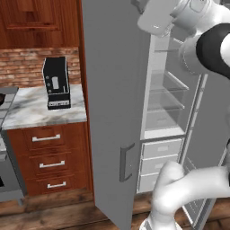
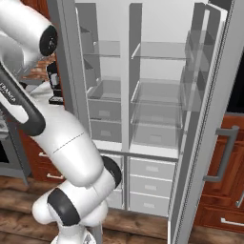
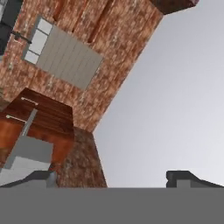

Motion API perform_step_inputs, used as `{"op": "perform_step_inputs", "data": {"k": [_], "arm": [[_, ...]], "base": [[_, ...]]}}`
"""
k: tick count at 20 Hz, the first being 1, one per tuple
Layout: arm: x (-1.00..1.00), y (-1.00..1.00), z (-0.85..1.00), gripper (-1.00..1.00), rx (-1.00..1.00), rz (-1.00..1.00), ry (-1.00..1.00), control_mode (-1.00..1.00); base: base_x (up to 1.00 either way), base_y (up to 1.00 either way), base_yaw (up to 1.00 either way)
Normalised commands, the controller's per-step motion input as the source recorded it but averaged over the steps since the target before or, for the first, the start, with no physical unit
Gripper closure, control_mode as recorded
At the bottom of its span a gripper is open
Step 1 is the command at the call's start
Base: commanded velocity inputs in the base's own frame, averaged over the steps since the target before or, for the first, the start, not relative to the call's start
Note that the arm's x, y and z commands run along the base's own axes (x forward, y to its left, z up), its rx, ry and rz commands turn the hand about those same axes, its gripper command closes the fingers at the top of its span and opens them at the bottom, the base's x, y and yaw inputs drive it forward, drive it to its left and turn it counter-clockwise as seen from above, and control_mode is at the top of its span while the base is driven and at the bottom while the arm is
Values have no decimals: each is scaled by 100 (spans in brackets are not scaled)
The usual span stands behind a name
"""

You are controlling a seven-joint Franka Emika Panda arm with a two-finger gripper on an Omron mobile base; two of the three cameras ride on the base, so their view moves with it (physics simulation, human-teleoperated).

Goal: Place one of the steaks on the plate and the other in the bowl. Then place the bowl in the fridge.

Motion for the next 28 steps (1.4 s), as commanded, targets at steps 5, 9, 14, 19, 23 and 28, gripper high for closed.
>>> {"op": "perform_step_inputs", "data": {"k": [5, 9, 14, 19, 23, 28], "arm": [[28, 89, -28, -100, -100, -3, -41, -100], [24, 37, -51, -100, -100, 4, -4, -100], [8, -15, -82, -100, -89, 17, -34, -100], [-87, -29, -98, -100, -81, 21, -29, -100], [-61, -91, -100, -100, -41, 7, 4, -100], [8, -100, -100, -100, -19, 0, 37, -100]], "base": [[0, 0, 0], [0, 0, 0], [0, 0, 0], [0, 0, 0], [0, 0, 0], [0, 0, 0]]}}
